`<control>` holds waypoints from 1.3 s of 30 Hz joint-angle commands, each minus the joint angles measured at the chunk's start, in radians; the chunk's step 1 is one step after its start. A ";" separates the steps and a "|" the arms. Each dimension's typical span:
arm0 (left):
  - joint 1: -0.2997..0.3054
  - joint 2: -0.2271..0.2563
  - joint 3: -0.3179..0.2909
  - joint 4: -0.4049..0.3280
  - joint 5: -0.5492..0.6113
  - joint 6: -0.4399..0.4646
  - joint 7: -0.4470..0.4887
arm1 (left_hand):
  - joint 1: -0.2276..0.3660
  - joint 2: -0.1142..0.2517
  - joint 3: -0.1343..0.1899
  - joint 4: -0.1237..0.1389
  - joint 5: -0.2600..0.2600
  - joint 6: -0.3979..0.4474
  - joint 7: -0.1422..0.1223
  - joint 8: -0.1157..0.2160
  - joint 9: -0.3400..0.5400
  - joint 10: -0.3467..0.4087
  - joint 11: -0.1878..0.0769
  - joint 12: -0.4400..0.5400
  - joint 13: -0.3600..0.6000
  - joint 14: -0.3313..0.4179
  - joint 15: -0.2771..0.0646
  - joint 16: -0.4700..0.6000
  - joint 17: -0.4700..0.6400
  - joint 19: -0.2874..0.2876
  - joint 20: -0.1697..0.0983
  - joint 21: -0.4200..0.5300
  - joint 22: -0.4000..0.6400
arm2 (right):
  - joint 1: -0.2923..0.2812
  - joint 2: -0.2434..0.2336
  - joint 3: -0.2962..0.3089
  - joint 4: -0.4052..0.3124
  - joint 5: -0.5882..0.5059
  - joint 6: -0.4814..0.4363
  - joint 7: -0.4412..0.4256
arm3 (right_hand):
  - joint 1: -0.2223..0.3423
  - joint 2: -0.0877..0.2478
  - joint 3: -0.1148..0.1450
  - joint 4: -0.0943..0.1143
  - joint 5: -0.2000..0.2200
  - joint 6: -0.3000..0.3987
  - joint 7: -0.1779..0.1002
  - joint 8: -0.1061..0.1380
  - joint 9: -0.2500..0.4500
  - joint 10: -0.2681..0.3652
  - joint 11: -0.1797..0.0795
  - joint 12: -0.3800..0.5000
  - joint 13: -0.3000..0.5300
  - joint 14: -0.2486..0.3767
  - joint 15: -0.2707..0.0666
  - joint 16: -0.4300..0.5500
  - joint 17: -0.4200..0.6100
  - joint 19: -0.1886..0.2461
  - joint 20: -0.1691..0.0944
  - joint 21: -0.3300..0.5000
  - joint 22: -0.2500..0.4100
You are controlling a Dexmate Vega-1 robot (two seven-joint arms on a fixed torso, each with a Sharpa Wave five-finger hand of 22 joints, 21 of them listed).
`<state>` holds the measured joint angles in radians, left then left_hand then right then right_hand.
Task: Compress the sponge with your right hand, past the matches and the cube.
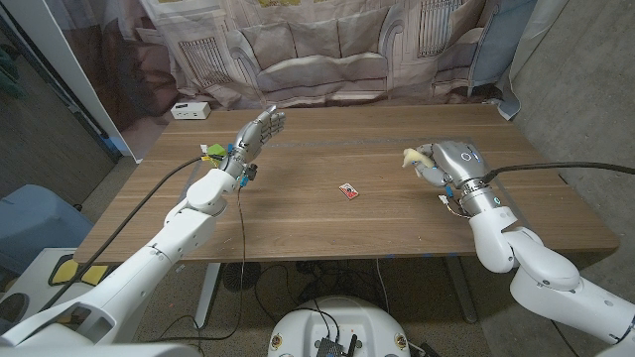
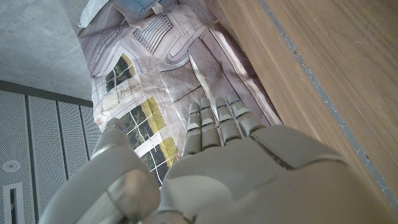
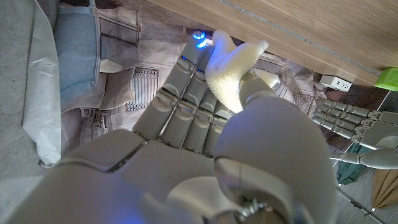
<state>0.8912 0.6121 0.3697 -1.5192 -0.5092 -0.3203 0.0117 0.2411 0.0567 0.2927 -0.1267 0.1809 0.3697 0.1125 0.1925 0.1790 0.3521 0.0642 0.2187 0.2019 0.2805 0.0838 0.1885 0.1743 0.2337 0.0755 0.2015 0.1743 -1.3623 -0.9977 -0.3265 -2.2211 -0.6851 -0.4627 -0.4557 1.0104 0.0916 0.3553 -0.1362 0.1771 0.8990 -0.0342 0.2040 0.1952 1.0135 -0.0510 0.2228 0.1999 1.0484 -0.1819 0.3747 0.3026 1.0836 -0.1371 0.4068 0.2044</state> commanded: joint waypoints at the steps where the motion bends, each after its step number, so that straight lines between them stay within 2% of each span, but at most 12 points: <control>1: -0.001 -0.003 0.003 -0.002 0.004 0.005 0.007 | 0.008 0.001 0.005 -0.001 0.000 0.009 0.001 -0.002 0.002 0.005 -0.002 -0.002 0.003 0.006 0.001 -0.001 0.006 0.007 0.004 -0.003 0.005 | -0.006 0.007 0.009 0.009 -0.012 0.009 -0.005 | -0.017 -0.029 -0.020 0.001 -0.002 -0.040 0.009 -0.014 0.001 -0.031 0.011 -0.013 0.002 -0.031 -0.001 -0.010 0.009 -0.025 0.005 0.000 -0.001; 3: -0.002 -0.004 0.004 -0.001 0.003 0.005 0.006 | 0.008 0.001 0.005 -0.001 0.000 0.009 0.001 -0.003 0.002 0.004 -0.002 -0.002 0.003 0.006 0.002 -0.001 0.006 0.007 0.004 -0.003 0.005 | -0.008 0.006 0.011 0.009 -0.011 0.010 -0.002 | -0.022 -0.032 -0.025 0.003 -0.002 -0.044 0.011 -0.015 0.001 -0.041 0.011 -0.017 0.002 -0.039 -0.002 -0.013 0.010 -0.035 0.008 -0.003 -0.002; 4: -0.003 -0.004 0.004 0.000 0.004 0.005 0.006 | 0.008 0.001 0.005 -0.001 0.000 0.009 0.001 -0.003 0.002 0.004 0.002 -0.003 0.003 0.006 0.002 0.000 0.006 0.007 0.003 -0.003 0.005 | -0.008 0.008 0.012 0.010 -0.010 0.012 -0.004 | -0.025 -0.034 -0.030 0.003 -0.002 -0.049 0.013 -0.015 0.001 -0.046 0.019 -0.018 0.003 -0.051 -0.002 -0.018 0.011 -0.037 0.009 -0.002 -0.003; 28: -0.006 -0.006 0.003 -0.001 0.003 0.008 0.011 | 0.009 0.002 0.007 -0.001 0.000 0.010 0.000 -0.003 0.002 0.005 0.002 -0.003 0.003 0.008 0.001 0.000 0.006 0.007 0.003 -0.003 0.005 | -0.016 0.002 0.027 0.005 -0.015 0.018 0.018 | -0.052 -0.050 -0.064 0.006 -0.004 -0.084 0.015 -0.017 0.001 -0.083 0.012 -0.026 0.004 -0.115 0.013 -0.034 0.029 -0.075 0.021 -0.010 -0.009; 29: -0.005 -0.005 0.003 -0.001 0.003 0.008 0.010 | 0.009 0.003 0.007 -0.001 0.000 0.010 0.001 -0.002 0.002 0.005 0.003 -0.003 0.003 0.008 0.001 0.000 0.006 0.007 0.003 -0.003 0.005 | -0.016 0.002 0.027 0.005 -0.015 0.019 0.019 | -0.054 -0.052 -0.066 0.007 -0.004 -0.084 0.016 -0.016 0.001 -0.085 0.018 -0.025 0.004 -0.124 0.016 -0.038 0.029 -0.078 0.023 -0.011 -0.010; 39: -0.008 -0.005 0.005 -0.002 0.002 0.013 0.009 | 0.009 0.003 0.007 -0.001 0.000 0.012 0.000 -0.002 0.002 0.005 0.003 -0.003 0.003 0.009 0.000 0.000 0.006 0.007 0.003 -0.002 0.005 | -0.015 0.005 0.029 0.009 -0.017 0.025 0.018 | -0.062 -0.054 -0.075 0.008 -0.002 -0.090 0.031 -0.015 0.001 -0.092 0.024 -0.026 0.003 -0.142 0.025 -0.043 0.036 -0.088 0.029 -0.014 -0.012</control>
<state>0.8841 0.6061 0.3739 -1.5185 -0.5052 -0.3123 0.0214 0.2411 0.0568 0.2927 -0.1267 0.1809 0.3697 0.1125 0.1925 0.1791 0.3521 0.0642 0.2187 0.2019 0.2805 0.0838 0.1885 0.1743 0.2337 0.0756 0.2015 0.1743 -1.3770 -0.9937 -0.3004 -2.2134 -0.7001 -0.4429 -0.4425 0.9579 0.0392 0.2829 -0.1266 0.1735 0.8069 -0.0055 0.1882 0.1950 0.9230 -0.0286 0.1995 0.1997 0.9121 -0.1252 0.3327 0.3341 0.9965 -0.1070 0.3948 0.1904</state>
